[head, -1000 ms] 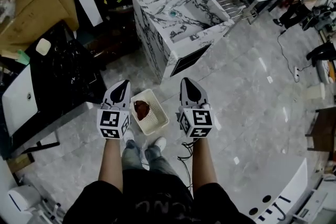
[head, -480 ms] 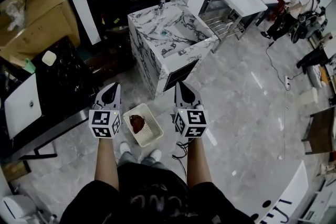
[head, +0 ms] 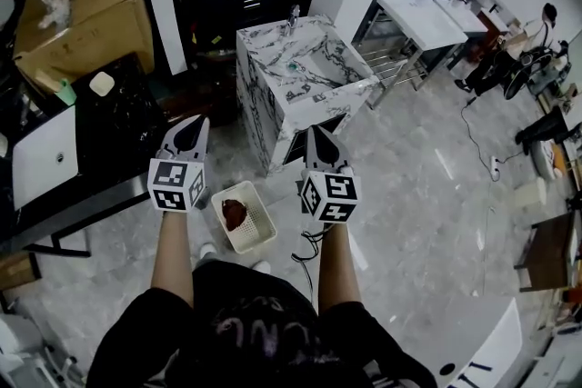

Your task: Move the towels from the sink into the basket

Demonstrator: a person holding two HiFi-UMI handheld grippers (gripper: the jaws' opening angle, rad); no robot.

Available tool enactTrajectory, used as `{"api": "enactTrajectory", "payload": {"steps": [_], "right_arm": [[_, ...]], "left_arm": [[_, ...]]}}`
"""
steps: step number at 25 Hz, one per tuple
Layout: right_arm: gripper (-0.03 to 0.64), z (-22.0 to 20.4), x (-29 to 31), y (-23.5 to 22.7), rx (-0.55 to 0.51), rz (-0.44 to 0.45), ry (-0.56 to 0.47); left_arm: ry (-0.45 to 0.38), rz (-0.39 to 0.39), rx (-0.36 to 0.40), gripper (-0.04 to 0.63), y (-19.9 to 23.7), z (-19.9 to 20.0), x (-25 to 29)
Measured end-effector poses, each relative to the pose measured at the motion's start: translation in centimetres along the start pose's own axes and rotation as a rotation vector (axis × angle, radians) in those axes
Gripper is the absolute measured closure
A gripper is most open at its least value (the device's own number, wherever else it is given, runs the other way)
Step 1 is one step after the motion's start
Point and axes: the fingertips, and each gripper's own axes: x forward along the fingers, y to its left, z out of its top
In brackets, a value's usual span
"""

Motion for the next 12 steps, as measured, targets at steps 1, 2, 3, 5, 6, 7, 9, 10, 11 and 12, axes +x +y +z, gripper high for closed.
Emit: {"api": "enactTrajectory", "payload": {"steps": [1,2,3,5,6,7,9,10,11,12], "right_arm": [[0.603,0.4,0.0,0.1,-0.006,0.001,-0.007],[0.603,0.7,-0.2,0.2,-0.008,0.002,-0.013],[0.603,1.1,-0.3,0.2,-0.005,0.005,-0.02],[0.603,1.6,-0.7,0.1,0.0,0.004,-0.035],[0.603,1.9,-0.9,0.0,0.001,0.002,-0.04],[0.603,2.1,-1.2,-0.1,0.002,0.0,-0.044],[0.603,2.4,-1.5,-0.4,0.004,-0.003,-0.05],[0.603,2.6,-1.6,-0.5,0.002,-0.004,-0.053],[0.603,2.7,-1.8,-0.5,0.0,-0.005,-0.054],[0.603,2.7,-1.9,-0.6,-0.003,-0.005,-0.056]], "left_arm": [[-0.009,0.008,-0.003,0.58,0.2,0.5,-0.1],[-0.019,0.015,-0.008,0.58,0.4,1.1,-0.2],[-0.029,0.019,-0.012,0.58,0.6,1.7,-0.5],[-0.046,0.02,-0.007,0.58,0.4,2.6,-1.0],[-0.048,0.018,-0.001,0.58,0.2,2.9,-1.1],[-0.049,0.015,0.003,0.58,0.0,3.1,-1.3],[-0.052,0.01,0.004,0.58,-0.3,3.4,-1.5],[-0.055,0.008,0.005,0.58,-0.4,3.6,-1.6],[-0.057,0.007,0.008,0.58,-0.6,3.7,-1.7],[-0.058,0.005,0.011,0.58,-0.8,3.8,-1.8]]}}
